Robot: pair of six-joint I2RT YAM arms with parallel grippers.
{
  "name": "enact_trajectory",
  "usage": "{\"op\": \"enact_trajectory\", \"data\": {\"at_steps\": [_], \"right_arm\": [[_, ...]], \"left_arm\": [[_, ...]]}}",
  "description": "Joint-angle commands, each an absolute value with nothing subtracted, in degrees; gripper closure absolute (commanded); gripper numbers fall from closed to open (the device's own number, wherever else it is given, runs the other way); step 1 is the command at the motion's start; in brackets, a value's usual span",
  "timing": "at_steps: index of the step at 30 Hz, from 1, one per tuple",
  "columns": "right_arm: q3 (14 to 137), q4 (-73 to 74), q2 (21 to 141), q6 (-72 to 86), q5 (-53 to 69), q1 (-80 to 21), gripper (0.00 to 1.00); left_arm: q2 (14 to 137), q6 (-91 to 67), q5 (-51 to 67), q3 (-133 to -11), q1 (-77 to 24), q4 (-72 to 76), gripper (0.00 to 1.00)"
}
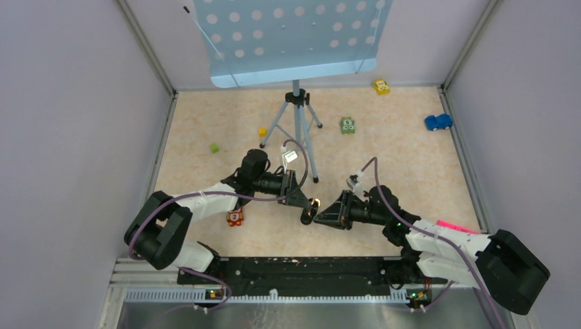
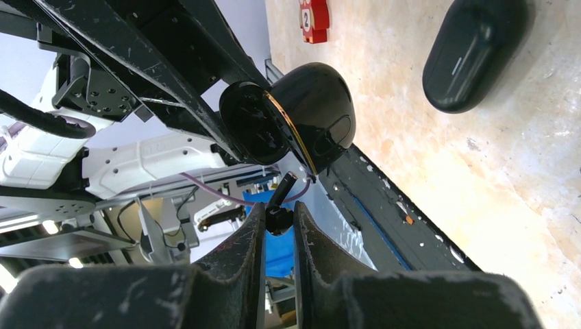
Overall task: Insert the wireless bluetooth earbuds into the charging case
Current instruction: Insert the left earbud into the left side groove of the charging case.
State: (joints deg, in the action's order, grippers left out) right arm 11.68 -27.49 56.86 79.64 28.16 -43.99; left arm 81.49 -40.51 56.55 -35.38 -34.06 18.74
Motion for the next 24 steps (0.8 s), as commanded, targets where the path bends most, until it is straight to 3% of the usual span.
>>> {"op": "enact_trajectory", "data": {"at_steps": [1, 24], "right_arm": [[12.8, -32.3, 57.6, 79.5, 28.4, -43.7, 1.00], [10.7, -33.4, 60.2, 79.7, 25.5, -43.7, 1.00]], "left_arm": [[81.2, -39.3, 58.1, -36.6, -34.3, 19.9, 1.00], [79.4, -39.0, 58.5, -35.5, -34.3, 18.9, 1.00]]}}
